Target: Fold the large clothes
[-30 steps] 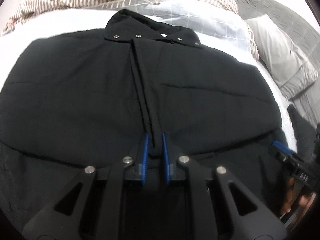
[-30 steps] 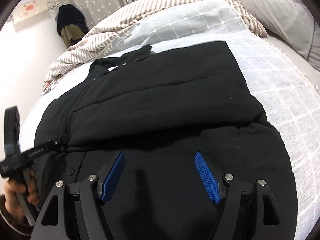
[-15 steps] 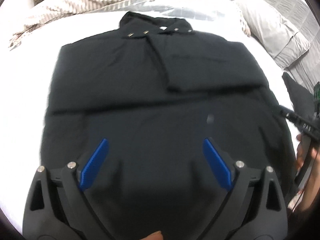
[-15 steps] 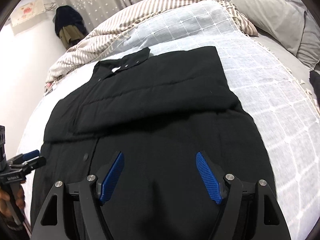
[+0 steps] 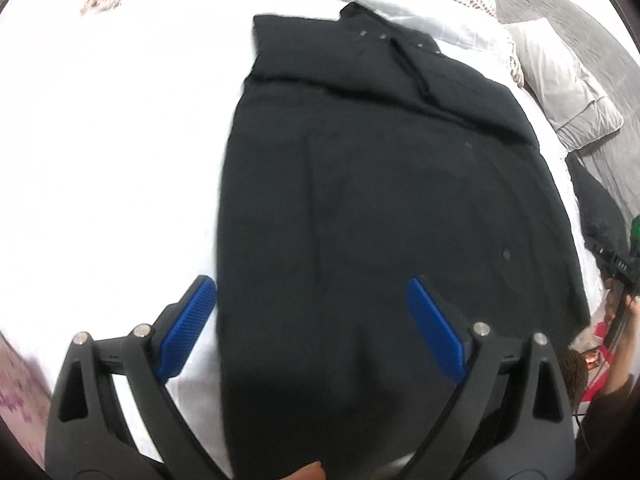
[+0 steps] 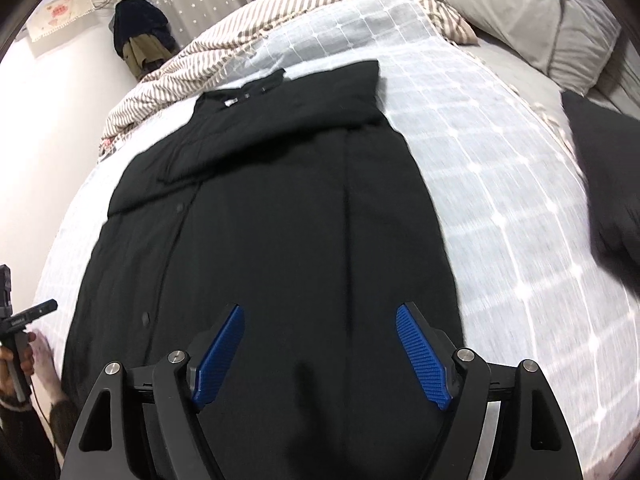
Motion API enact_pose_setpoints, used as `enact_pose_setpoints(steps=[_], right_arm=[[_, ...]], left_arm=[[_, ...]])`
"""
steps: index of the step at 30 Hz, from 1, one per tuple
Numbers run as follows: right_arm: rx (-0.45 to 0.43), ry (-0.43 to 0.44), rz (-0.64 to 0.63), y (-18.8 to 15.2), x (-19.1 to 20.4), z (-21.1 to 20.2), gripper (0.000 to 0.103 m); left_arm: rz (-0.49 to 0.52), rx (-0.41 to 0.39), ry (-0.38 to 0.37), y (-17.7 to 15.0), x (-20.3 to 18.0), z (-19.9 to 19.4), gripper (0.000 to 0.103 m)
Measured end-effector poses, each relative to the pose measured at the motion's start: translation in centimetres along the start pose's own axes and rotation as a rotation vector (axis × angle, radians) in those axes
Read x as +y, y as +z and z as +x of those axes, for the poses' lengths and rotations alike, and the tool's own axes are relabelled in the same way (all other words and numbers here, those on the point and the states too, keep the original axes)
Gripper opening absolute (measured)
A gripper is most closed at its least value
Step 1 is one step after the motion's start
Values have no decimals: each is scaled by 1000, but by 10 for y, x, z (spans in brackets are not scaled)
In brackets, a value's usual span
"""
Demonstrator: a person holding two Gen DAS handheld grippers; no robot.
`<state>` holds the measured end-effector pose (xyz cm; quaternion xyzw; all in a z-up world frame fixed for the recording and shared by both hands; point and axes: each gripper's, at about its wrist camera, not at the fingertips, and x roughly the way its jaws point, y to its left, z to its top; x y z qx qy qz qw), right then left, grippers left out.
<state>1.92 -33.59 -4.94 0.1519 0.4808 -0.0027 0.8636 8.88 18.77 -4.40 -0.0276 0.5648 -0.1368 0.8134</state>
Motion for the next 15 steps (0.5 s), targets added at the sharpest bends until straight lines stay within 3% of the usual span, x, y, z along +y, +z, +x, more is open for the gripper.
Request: enact_pose_setpoints(steps=[6,11,15], right_arm=[[49,-30,41,-34,-30,-10,80],[72,-48,97,-53,-59,-13,80],[75,-3,199,-68,-87,-13,80]], left_arm=[[-66,83,-42,-35,35,13,96],[-121,158,-142,-62,51,31,96],[-119,134,-182,-74,51,32,96]])
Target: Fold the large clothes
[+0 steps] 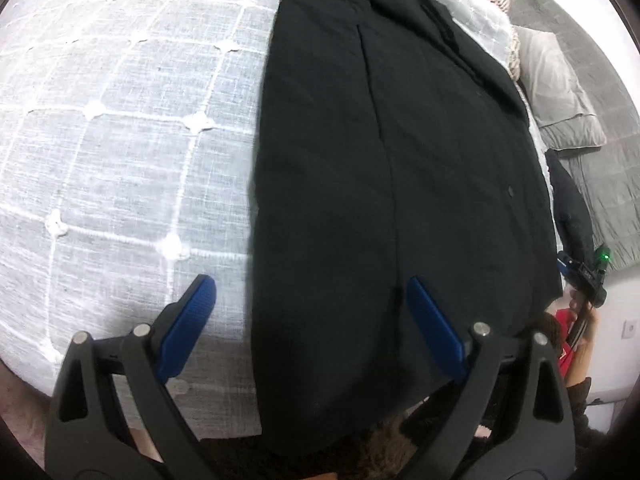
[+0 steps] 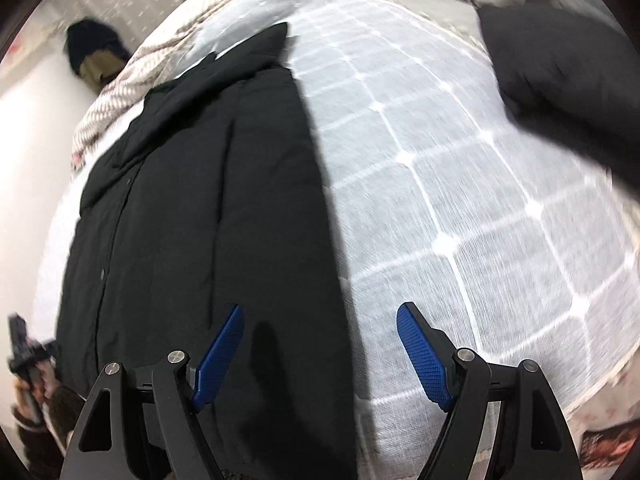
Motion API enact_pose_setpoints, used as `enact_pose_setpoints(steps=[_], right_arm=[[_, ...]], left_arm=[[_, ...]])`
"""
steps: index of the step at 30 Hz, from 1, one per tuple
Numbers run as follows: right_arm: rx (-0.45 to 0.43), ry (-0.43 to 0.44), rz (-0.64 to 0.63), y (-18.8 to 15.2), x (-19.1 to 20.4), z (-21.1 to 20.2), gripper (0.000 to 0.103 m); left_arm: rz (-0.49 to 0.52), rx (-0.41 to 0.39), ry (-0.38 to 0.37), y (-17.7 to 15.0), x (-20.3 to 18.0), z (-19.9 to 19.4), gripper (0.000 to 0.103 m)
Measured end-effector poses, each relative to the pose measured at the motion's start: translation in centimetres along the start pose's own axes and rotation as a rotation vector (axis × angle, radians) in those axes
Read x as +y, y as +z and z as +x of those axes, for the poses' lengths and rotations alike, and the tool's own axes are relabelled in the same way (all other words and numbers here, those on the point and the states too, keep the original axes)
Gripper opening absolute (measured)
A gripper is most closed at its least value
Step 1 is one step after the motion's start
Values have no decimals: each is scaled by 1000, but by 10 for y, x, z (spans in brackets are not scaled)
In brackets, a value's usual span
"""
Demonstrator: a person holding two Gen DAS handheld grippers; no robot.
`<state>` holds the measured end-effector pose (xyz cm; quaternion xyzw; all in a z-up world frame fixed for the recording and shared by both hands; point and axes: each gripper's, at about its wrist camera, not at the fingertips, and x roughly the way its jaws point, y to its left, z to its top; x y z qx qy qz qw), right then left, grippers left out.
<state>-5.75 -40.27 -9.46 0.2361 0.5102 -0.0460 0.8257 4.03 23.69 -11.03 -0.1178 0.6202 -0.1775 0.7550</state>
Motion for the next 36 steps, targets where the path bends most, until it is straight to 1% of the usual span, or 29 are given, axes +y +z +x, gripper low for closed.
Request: enact_pose_setpoints(steps=[2,3,5,6,7,8,9,10,11,13,15,16,18,20,21,23,24,28,31,33,35,36], right_arm=[[1,51,33,-5,-6,3,80],[-8,83,40,-8,-7,4,82],[-8,124,30,-10,-4,6,82],[-2,148,24,-12,-1,7,82],[11,197,23,-15,2,9,82],[22,230,24,-17,4,11,82],[45,283,27,-19,8,14,81],[53,308,29,-21,11,16,81],[56,322,31,-21,12,18,78],[74,378,53,-22,13,22,60],[106,445,95,-24,12,27,27],[102,455,102,-24,12,26,21],[65,493,101,-24,16,18,15],[-4,530,70,-25,24,-1,13],[-53,554,43,-24,33,-16,13],[-109,575,6,-22,46,-35,12],[-142,584,-25,-20,57,-49,12],[-232,610,-128,-22,87,-89,11],[-296,638,-192,-29,106,-126,11],[-345,648,-230,-35,112,-157,11],[-392,656,-255,-40,118,-188,11],[-413,658,-263,-41,120,-201,11]], left_arm=[[-2,-7,-29,-5,1,-1,96],[-6,-8,-70,-8,0,0,96],[-7,-6,-122,-11,-1,2,95],[-6,5,-165,-13,-3,2,91],[-13,11,-192,-14,-4,2,90],[-23,21,-228,-14,-5,3,90],[-31,30,-257,-15,-6,5,87],[-35,31,-258,-14,-8,7,85],[-44,31,-246,-14,-8,7,81],[-67,26,-237,-12,-3,5,68],[-92,26,-232,-15,3,5,41],[-96,14,-212,-16,2,5,31],[-99,-27,-224,-20,4,-3,15],[-87,-87,-245,-22,-5,-18,11],[-69,-129,-261,-23,-10,-29,10],[-34,-218,-315,-25,-25,-57,9],[-28,-249,-351,-26,-30,-69,8],[7,-344,-436,-33,-45,-111,7],[58,-410,-477,-44,-56,-147,7],[88,-467,-496,-53,-59,-176,7],[108,-519,-526,-65,-50,-207,7],[116,-540,-533,-69,-49,-216,7]])
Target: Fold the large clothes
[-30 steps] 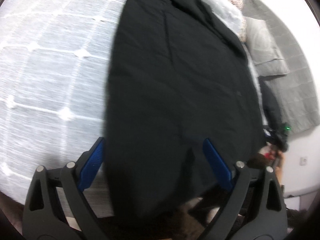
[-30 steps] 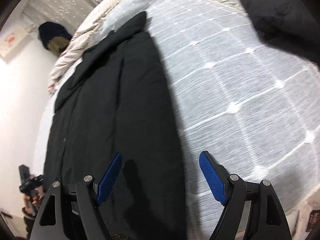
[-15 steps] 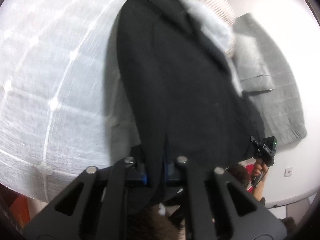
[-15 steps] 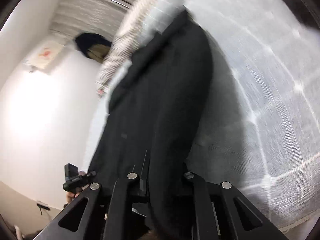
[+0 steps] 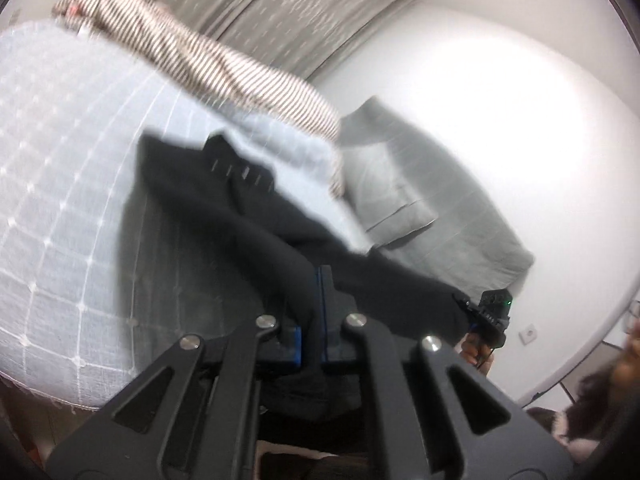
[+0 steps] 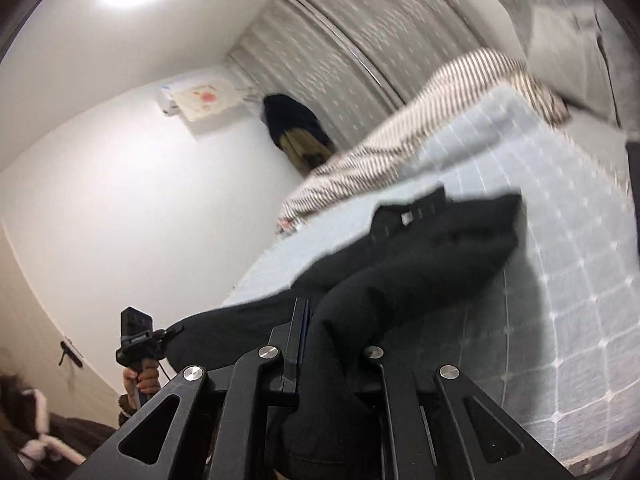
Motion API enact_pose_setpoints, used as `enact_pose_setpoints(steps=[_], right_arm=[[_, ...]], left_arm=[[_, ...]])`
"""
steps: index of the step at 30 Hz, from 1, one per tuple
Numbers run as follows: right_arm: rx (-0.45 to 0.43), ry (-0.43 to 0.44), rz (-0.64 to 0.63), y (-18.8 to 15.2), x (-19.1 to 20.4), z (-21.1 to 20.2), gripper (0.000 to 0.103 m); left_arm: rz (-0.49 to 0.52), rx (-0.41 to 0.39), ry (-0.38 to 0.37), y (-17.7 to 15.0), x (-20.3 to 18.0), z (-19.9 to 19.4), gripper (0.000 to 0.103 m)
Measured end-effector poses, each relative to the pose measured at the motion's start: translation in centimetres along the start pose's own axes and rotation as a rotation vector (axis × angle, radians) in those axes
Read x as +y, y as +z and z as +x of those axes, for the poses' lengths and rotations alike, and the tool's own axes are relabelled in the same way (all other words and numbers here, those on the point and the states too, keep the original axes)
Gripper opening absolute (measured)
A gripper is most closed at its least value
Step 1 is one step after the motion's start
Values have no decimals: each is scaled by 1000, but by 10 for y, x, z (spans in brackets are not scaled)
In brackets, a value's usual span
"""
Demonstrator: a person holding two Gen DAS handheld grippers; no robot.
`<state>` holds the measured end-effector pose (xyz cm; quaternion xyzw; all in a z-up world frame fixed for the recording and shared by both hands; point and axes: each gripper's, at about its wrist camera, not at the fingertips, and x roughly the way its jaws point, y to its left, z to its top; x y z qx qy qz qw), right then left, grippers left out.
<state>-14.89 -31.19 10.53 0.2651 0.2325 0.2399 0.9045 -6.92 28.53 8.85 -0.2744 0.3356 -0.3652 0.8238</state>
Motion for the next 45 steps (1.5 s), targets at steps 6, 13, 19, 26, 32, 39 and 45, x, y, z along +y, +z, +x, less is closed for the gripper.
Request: enact_pose_setpoints(steps=[6,13,19,26,32,39,45], right_arm=[[-79,7,-91,24,40,-44,11],[-28,-146,23,48,-11,4,11],[-15,-323,102,91,-92,82,11],[114,-475,198,105,-189,183,11],[291,-564,249,77,-258,250,14],[316,-432,355,75,-278,242,25],[264,-264,427,94,-277,205,31]], left_arm=[[134,-145,-36,11,-40,-37,7],[90,-107,182,45,9,26,8],[158,-110,394,101,47,105,8],[127,24,547,138,125,229,9],[66,125,669,125,189,293,18],[68,147,631,120,197,287,56],[151,69,612,132,190,247,83]])
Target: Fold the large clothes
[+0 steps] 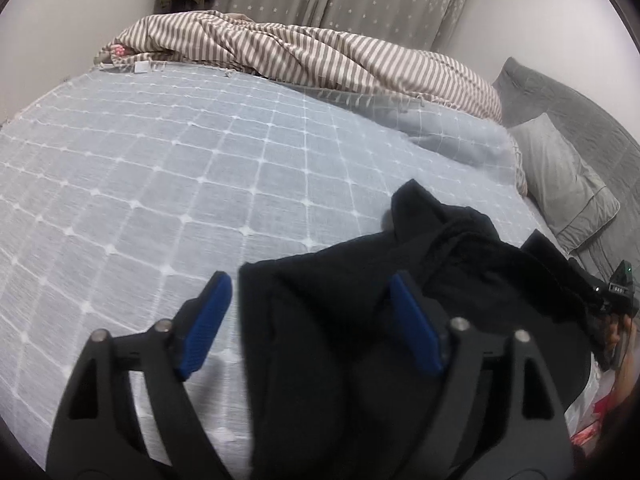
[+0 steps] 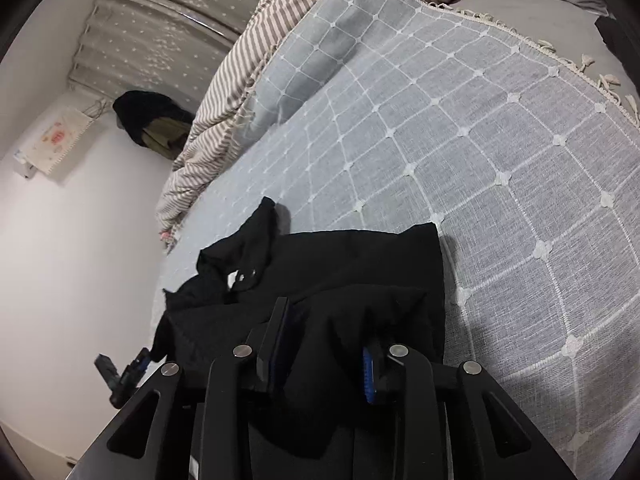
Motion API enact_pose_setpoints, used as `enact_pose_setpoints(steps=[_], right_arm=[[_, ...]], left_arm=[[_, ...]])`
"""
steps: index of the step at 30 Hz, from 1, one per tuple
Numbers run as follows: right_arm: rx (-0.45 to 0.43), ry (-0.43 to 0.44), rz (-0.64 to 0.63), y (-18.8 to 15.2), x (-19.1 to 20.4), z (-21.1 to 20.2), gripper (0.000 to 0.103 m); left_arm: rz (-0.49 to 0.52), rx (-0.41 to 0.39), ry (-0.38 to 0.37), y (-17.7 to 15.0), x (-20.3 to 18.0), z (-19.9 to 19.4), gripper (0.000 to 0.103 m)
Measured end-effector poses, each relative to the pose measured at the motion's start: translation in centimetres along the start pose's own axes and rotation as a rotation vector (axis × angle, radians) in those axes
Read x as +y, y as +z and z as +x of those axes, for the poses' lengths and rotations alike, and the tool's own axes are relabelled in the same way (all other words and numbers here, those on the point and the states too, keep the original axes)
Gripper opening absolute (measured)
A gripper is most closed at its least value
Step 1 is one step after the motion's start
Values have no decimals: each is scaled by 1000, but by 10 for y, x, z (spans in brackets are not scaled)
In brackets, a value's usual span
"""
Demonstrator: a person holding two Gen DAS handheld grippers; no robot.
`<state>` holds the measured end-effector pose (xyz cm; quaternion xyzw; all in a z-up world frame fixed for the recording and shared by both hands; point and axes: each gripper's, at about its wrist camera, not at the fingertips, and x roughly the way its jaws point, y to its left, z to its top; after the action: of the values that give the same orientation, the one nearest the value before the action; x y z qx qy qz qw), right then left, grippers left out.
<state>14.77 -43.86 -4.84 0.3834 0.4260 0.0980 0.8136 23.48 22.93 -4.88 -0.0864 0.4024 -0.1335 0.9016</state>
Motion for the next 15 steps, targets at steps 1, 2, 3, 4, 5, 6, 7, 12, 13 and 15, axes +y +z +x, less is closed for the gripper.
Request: enact_pose_setpoints(steps=[1,2,3,4,5,6,7,12,13,15], right_arm=[[-2,22,7,0,0,-3,31],[-14,74,31,1,-4,-7,35],[-44,158,74,1,-11,-13,46],[-92,221,120,1,-20,-21,53],[-132,237,142,2,-24,-26,65],[-194,210,153,1,-31,-34,69],[-211,170,146,1,-33,-37,69],[-143,-98,42,3,-30,-8,70],[-132,-157,6,4,-26,3,70],[-110,-243,-43,7,-18,26,67]], left_arm=[[10,8,19,0,4,0,83],[17,15,34,-1,7,3,83],[27,25,45,-2,11,5,83],[34,39,47,-5,14,7,83],[37,48,45,-6,15,10,83],[38,60,48,-9,18,14,83],[40,77,49,-10,19,21,83],[43,154,6,-13,12,60,82],[41,179,4,-12,9,73,80],[36,190,12,-4,1,88,67]])
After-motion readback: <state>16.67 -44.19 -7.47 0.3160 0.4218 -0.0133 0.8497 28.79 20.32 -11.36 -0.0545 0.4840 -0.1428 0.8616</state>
